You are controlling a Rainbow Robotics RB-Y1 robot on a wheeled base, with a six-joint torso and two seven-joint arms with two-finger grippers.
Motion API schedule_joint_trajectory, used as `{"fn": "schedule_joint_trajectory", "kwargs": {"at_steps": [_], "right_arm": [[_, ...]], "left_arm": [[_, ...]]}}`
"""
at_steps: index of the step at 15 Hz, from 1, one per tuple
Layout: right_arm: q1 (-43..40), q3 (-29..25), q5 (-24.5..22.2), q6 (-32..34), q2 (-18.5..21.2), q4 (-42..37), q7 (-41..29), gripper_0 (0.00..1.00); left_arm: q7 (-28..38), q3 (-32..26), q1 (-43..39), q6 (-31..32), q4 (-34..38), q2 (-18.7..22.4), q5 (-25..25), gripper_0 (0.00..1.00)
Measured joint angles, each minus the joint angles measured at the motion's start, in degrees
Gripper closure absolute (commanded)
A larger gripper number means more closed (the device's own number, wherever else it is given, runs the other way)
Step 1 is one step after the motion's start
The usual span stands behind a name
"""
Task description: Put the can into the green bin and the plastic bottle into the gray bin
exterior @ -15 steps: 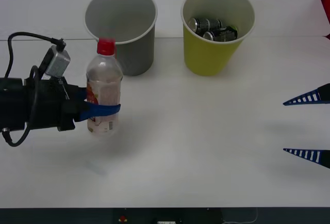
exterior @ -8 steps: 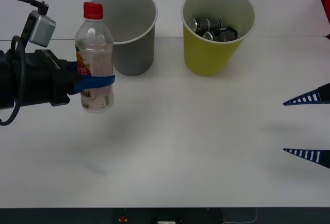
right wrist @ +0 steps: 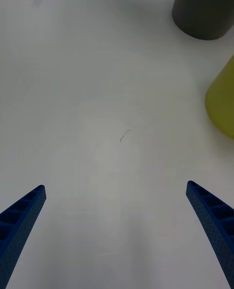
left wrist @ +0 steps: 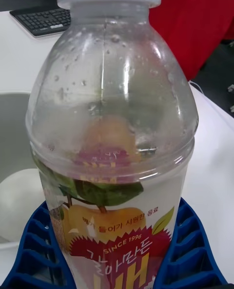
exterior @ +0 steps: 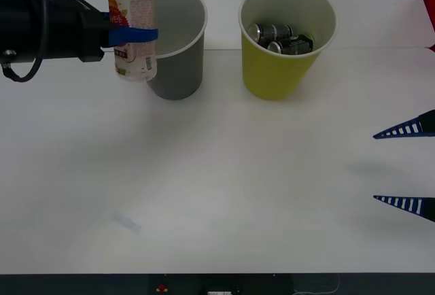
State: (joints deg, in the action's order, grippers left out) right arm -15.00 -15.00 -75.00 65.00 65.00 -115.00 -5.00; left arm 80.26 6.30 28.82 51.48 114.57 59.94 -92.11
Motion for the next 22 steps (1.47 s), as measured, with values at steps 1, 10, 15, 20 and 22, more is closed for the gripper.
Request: {"fn": "schedule_joint_trajectory", "kwargs": {"at_steps": [1, 10, 15, 20, 22], "right_arm": [[0.0, 0.0, 0.0, 0.0, 0.0, 0.0, 0.0, 0.0], [0.0, 0.0, 0.0, 0.0, 0.0, 0.0, 0.0, 0.0], [0.0, 0.0, 0.0, 0.0, 0.0, 0.0, 0.0, 0.0], [0.0, 0.0, 0.0, 0.0, 0.0, 0.0, 0.0, 0.0], [0.0, 0.0, 0.0, 0.0, 0.0, 0.0, 0.0, 0.0]], "left_arm": [[0.0, 1.34, 2.72, 0.01, -1.91, 0.0, -1.61, 1.0], [-2.32, 15.44, 23.26, 0.01, -21.76, -2.82, -9.95, 1.0], [-3.6, 18.92, 27.07, 0.01, -26.32, -4.4, -10.59, 0.31], [-7.11, 18.93, 27.08, 1.39, -25.93, -4.48, -10.21, 0.0], [-9.74, 18.83, 26.99, 1.44, -25.19, -3.87, -9.02, 0.0]]}}
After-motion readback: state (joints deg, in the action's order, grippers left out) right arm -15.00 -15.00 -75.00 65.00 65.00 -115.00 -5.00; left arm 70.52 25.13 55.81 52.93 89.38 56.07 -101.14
